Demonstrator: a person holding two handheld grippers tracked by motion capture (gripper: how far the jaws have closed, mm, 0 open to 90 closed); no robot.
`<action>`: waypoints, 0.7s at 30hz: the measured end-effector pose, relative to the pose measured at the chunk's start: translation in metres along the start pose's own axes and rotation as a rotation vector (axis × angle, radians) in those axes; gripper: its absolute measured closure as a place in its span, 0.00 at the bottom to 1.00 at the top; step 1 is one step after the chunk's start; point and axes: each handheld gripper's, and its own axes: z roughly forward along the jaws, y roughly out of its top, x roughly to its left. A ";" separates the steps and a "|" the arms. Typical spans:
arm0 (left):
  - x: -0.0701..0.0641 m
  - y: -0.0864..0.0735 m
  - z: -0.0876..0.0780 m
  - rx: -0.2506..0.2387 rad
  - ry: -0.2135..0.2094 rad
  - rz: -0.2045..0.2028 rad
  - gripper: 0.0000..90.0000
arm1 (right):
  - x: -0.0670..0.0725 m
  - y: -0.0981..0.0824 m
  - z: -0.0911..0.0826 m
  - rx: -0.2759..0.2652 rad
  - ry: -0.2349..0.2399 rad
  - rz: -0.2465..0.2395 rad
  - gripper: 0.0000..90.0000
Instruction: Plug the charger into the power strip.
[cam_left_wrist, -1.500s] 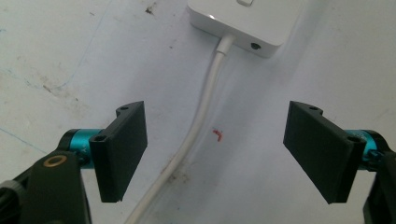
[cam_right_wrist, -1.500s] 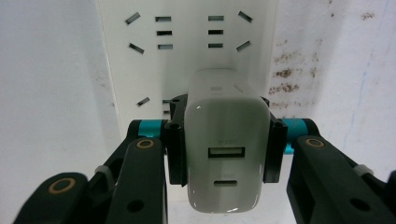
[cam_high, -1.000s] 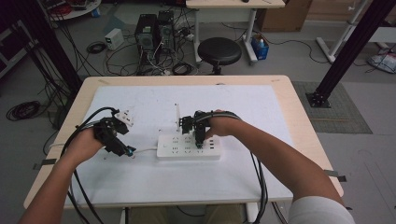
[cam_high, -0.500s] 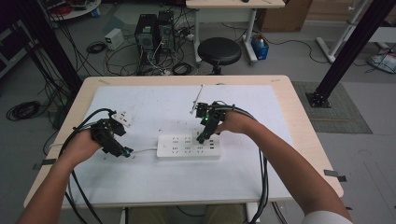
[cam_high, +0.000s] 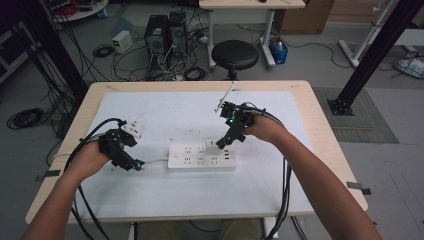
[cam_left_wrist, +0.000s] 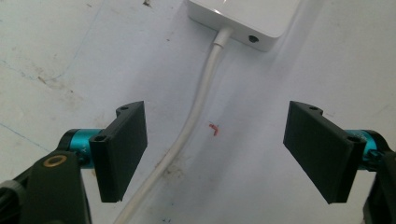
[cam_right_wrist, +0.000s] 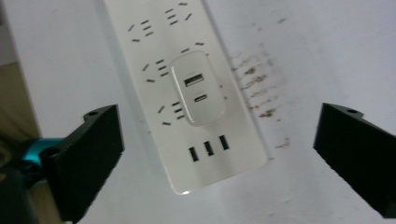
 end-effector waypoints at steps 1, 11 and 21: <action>0.000 0.000 0.000 0.000 0.000 0.000 0.24 | 0.003 0.000 -0.002 0.002 -0.029 -0.022 0.01; -0.004 0.000 -0.006 -0.022 0.037 -0.011 0.24 | 0.014 -0.020 -0.049 -0.094 -0.151 -0.020 0.01; -0.004 0.001 -0.014 -0.071 0.116 -0.063 0.24 | 0.020 -0.075 -0.085 -0.103 -0.269 0.119 0.01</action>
